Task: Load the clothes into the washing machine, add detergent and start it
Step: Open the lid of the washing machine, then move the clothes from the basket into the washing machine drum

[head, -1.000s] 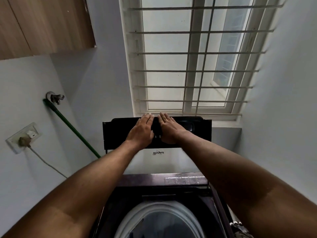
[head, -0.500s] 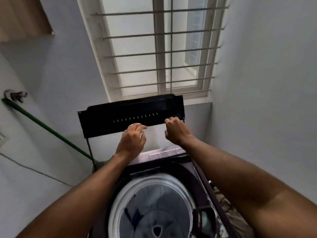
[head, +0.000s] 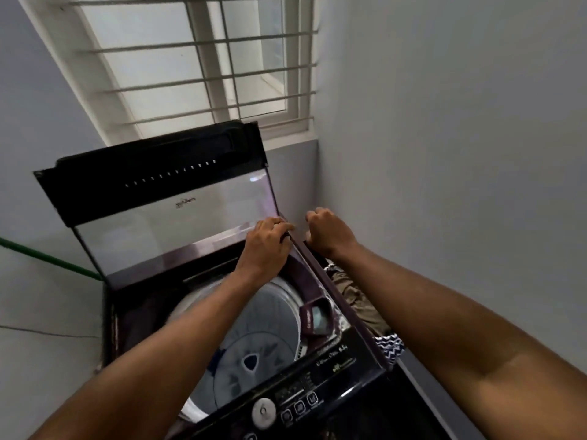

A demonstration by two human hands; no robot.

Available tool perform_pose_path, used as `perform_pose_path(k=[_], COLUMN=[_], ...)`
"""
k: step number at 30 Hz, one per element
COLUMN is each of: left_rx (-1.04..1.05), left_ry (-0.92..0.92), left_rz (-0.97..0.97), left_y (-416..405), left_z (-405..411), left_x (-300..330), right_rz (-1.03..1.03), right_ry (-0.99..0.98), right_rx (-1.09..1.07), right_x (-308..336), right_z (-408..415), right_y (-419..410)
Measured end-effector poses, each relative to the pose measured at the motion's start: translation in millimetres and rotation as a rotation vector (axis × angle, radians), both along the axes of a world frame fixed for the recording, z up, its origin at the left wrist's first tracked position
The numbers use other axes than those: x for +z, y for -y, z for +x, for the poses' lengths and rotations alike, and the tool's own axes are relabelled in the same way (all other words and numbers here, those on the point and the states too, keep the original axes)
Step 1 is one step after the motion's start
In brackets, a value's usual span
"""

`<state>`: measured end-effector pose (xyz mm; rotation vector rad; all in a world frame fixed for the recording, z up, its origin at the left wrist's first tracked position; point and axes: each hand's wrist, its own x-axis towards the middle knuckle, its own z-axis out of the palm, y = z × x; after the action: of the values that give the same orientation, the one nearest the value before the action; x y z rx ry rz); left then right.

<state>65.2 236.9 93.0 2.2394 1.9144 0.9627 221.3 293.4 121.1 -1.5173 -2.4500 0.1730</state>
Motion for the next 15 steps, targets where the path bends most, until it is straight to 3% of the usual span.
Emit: perform_pose_path(k=[15], left_rx=[-0.159], left_ry=[0.092], left_rz=[-0.358], left_y=[-8], left_z=[118], left_x=[-60], right_rz=[-0.185], right_ry=[-0.072], right_rx=[-0.224], right_x=[-95], right_z=[128], right_y=[6])
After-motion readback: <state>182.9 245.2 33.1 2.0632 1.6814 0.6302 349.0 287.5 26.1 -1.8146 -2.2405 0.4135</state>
